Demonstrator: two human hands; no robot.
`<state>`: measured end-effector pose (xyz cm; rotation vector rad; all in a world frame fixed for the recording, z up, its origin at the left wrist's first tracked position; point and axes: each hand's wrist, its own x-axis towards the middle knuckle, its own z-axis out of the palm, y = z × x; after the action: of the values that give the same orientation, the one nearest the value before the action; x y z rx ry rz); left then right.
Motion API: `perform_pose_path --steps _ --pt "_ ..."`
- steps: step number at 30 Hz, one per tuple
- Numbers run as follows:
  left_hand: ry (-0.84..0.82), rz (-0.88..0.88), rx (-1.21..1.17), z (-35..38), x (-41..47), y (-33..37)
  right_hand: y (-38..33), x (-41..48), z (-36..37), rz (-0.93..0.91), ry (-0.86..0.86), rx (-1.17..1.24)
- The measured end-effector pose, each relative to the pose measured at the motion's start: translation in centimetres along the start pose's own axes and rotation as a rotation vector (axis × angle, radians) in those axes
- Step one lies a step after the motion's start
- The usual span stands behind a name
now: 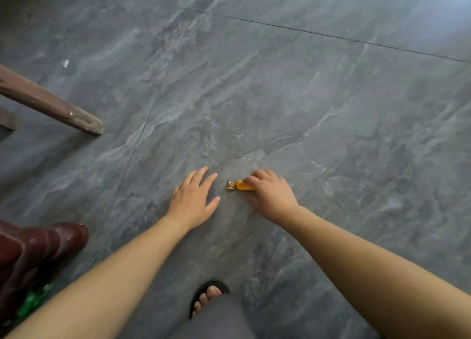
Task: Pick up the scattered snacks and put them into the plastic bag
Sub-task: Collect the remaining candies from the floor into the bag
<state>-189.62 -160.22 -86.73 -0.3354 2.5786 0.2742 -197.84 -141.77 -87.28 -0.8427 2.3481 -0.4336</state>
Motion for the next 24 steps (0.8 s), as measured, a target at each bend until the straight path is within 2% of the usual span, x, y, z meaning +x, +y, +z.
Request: perform_pose_path --steps 3,5,8,13,16,20,24 --pt "0.005 0.003 -0.002 0.1 0.2 -0.1 0.7 -0.9 0.4 0.077 0.020 0.082" --pt "0.044 0.008 -0.008 0.4 0.7 -0.2 1.5 -1.4 0.2 0.176 0.113 0.140" --pt "0.122 0.024 -0.052 1.0 1.8 -0.3 2.7 -1.5 0.2 0.250 0.213 0.100" --pt "0.143 0.015 -0.047 1.9 2.9 0.2 2.0 0.0 0.1 0.229 0.176 0.051" --pt "0.091 0.003 -0.020 1.3 2.9 0.2 1.5 0.6 -0.2 0.257 0.147 0.088" --pt "-0.037 -0.011 0.011 -2.7 1.8 0.5 0.9 -0.7 -3.0 0.239 0.203 0.191" --pt "-0.020 -0.018 0.038 -10.4 -2.7 3.3 -1.8 -5.3 -10.2 0.264 0.332 0.314"
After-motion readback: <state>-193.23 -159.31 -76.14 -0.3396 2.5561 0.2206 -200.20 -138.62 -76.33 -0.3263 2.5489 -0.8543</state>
